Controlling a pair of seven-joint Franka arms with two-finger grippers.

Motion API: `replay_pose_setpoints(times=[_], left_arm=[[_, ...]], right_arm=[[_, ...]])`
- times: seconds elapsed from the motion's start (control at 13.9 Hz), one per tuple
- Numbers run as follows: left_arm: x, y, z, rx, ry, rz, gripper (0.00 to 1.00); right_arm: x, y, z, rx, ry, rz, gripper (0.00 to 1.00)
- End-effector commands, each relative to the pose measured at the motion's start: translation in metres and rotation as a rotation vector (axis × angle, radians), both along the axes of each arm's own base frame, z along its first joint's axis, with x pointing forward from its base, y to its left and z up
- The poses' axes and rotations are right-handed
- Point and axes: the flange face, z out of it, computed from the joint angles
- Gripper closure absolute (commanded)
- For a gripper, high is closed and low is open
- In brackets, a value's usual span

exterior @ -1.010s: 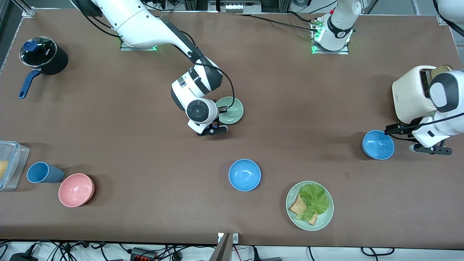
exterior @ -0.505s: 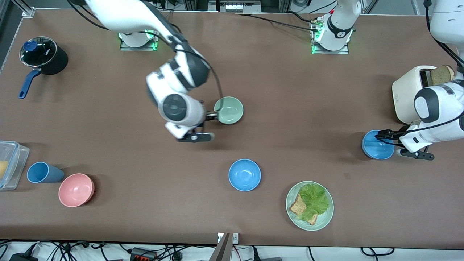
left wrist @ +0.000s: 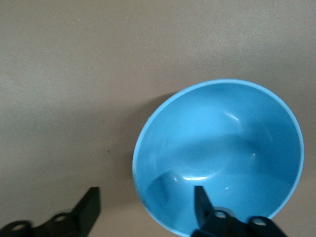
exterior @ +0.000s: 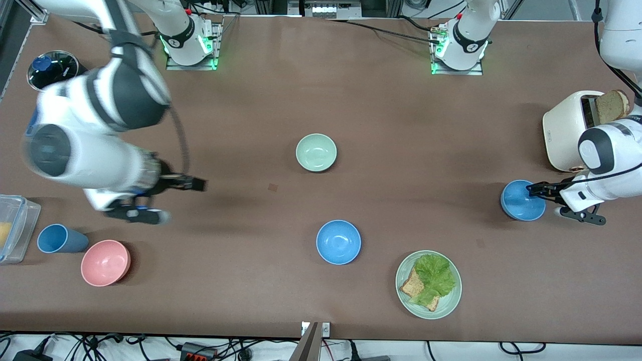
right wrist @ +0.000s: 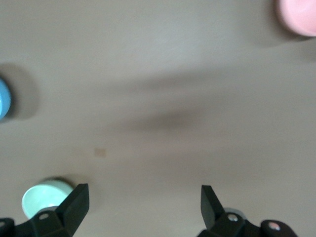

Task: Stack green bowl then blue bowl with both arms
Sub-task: 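Release the green bowl and retract the right gripper while the left grasps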

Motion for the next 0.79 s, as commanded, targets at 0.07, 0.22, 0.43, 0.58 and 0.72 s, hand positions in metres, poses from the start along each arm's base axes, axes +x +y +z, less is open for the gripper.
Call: replay_pose_setpoints(times=[0.07,0.22,0.43,0.58,0.72], left_arm=[[0.005,0.001,-0.006,-0.011,-0.001,-0.024,0.46],[0.005,0.002,-0.005,-0.010,-0.002,-0.024,0.58],[0.004,0.003,-0.006,-0.033,-0.005,0.007,0.82],[0.002,0.005,-0.007,-0.060,-0.006,0.041,0.99],[0.003,0.004,-0.007,-0.068,-0.006,0.049,0.99]], right_arm=[[-0.003,-0.050,0.034,-0.019,-0.028,-0.043,0.00],[-0.003,-0.065,0.041,-0.027,-0.042,-0.060,0.00],[-0.006,-0.120,0.066,-0.032,-0.089,0.009,0.00],[-0.018,-0.150,0.084,-0.037,-0.110,0.065,0.00],[-0.025,-0.191,0.098,-0.055,-0.128,0.094,0.00]])
